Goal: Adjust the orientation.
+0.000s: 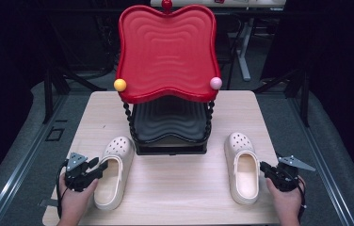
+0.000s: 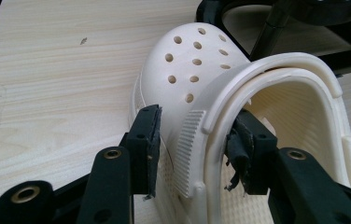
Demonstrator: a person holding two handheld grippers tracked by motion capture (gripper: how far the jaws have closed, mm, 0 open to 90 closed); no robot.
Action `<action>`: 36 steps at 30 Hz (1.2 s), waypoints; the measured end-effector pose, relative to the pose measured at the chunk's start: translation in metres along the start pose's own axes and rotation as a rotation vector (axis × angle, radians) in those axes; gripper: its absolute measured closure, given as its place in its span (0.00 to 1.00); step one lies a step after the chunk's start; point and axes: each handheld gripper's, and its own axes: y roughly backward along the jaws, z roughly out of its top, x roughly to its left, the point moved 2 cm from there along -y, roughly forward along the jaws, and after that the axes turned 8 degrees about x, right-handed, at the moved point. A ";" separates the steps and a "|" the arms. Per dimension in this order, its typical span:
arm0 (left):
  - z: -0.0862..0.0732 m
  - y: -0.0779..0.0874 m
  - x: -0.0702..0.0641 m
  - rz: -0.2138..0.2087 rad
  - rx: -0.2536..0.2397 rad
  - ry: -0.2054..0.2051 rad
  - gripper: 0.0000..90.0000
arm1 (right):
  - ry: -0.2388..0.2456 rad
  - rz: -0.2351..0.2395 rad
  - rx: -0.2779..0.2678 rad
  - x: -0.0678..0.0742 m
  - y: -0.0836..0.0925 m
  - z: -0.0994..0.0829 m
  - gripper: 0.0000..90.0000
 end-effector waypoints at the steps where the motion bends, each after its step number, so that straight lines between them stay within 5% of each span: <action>1: 0.000 0.000 0.000 0.001 0.000 0.000 0.63 | 0.006 -0.007 -0.010 0.001 0.002 0.001 0.90; 11: 0.000 0.000 0.000 -0.007 -0.001 0.002 0.63 | 0.063 -0.033 -0.134 0.015 0.024 0.008 0.83; 17: 0.000 0.000 0.000 -0.011 0.000 0.003 0.63 | 0.139 -0.031 -0.126 0.031 0.022 0.009 0.74; 23: 0.000 0.000 0.000 -0.013 0.001 0.004 0.63 | 0.224 -0.111 -0.060 0.039 0.009 0.007 0.70; 27: 0.000 0.000 0.000 -0.013 0.002 0.007 0.63 | 0.203 -0.129 -0.026 0.036 0.006 0.008 0.79; 31: -0.001 -0.001 -0.001 -0.012 0.010 0.006 0.65 | 0.142 -0.095 -0.023 0.034 0.006 0.010 0.81; 36: 0.000 -0.001 -0.001 -0.013 0.005 0.008 0.65 | 0.146 -0.073 -0.018 0.040 0.007 0.010 0.81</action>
